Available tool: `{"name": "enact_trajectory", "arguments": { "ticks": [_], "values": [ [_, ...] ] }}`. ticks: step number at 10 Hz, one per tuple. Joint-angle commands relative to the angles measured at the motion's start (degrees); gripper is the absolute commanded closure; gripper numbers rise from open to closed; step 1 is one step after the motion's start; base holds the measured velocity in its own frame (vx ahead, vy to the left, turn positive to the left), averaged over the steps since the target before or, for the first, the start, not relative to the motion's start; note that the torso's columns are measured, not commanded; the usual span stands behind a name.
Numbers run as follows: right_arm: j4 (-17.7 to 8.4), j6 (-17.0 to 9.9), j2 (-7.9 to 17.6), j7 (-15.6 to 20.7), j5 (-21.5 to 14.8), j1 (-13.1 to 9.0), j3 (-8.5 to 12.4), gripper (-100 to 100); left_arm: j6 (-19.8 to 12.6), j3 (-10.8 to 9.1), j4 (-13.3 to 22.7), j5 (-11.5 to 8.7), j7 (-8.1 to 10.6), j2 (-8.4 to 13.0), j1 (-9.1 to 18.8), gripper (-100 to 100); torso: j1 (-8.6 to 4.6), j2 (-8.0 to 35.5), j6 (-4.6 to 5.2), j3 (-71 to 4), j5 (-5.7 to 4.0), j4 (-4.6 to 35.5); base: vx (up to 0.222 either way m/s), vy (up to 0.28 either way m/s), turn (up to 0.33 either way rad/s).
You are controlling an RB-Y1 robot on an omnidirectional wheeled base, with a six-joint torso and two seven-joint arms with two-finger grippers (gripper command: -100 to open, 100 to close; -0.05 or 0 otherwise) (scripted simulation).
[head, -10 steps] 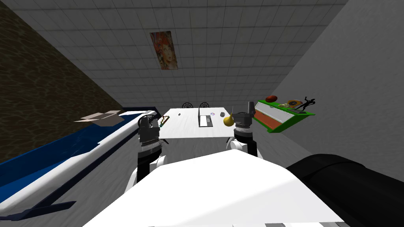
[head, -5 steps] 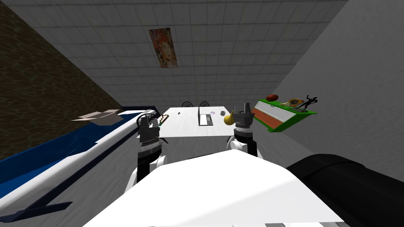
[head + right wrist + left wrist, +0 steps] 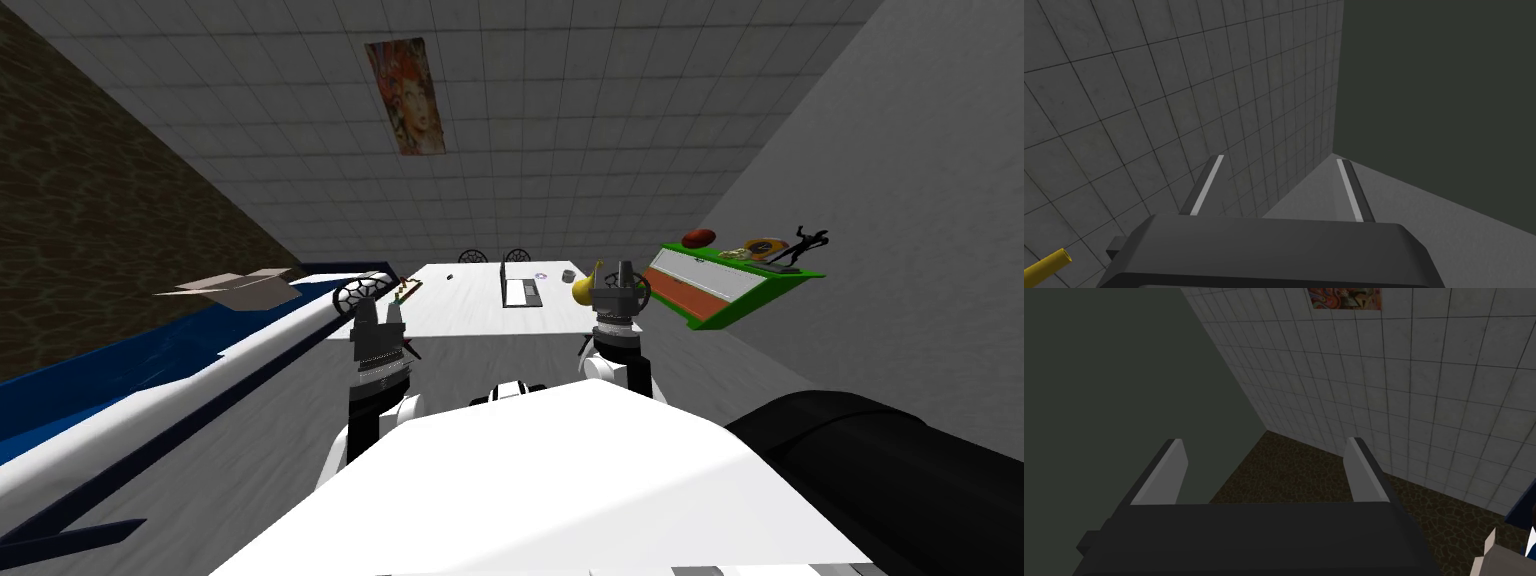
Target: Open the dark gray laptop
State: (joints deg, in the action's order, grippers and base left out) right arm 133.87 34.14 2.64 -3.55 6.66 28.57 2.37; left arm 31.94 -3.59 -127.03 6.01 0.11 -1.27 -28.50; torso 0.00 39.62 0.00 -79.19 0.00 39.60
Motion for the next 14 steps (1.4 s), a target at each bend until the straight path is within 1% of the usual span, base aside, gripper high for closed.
{"name": "enact_trajectory", "arguments": {
  "ticks": [1, 2, 5, 9, 14],
  "values": [
    [-0.48, -1.56, 2.66, 1.60, -1.72, 0.14, 0.64, -100, -0.01, 0.01, 0.02, 0.00, 0.00, 0.00, 0.00, 0, 0.06, 1.92, -0.02, -3.96, 0.02, 1.88, 0.007, 0.033, 0.076],
    [-0.91, -3.17, 4.02, 3.28, -3.51, 0.30, 1.31, -100, -0.01, 0.01, 0.03, 0.00, 0.00, -0.01, -0.01, 0, 0.09, 2.45, 0.00, -5.08, 0.03, 2.45, 0.004, 0.063, 0.128],
    [-1.66, -6.36, 5.53, 6.61, -7.08, 0.65, 2.65, -100, -0.01, 0.01, 0.03, 0.00, 0.00, -0.01, -0.01, 0, 0.08, 2.64, 0.00, -5.40, 0.02, 2.67, 0.018, 0.078, 0.142],
    [-2.75, -11.66, 6.76, 12.19, -13.04, 1.26, 4.89, -100, -0.01, 0.01, 0.03, 0.00, 0.00, -0.01, -0.01, 0, 0.01, 2.66, 0.00, -5.38, 0.00, 2.68, 0.024, 0.065, 0.151],
    [-4.37, -19.37, 7.66, 19.99, -21.40, 2.15, 8.16, -100, -0.01, 0.01, 0.03, 0.00, 0.00, -0.01, -0.01, 0, 0.00, 2.67, 0.00, -5.38, 0.00, 2.68, 0.035, 0.090, 0.176]
  ]
}}
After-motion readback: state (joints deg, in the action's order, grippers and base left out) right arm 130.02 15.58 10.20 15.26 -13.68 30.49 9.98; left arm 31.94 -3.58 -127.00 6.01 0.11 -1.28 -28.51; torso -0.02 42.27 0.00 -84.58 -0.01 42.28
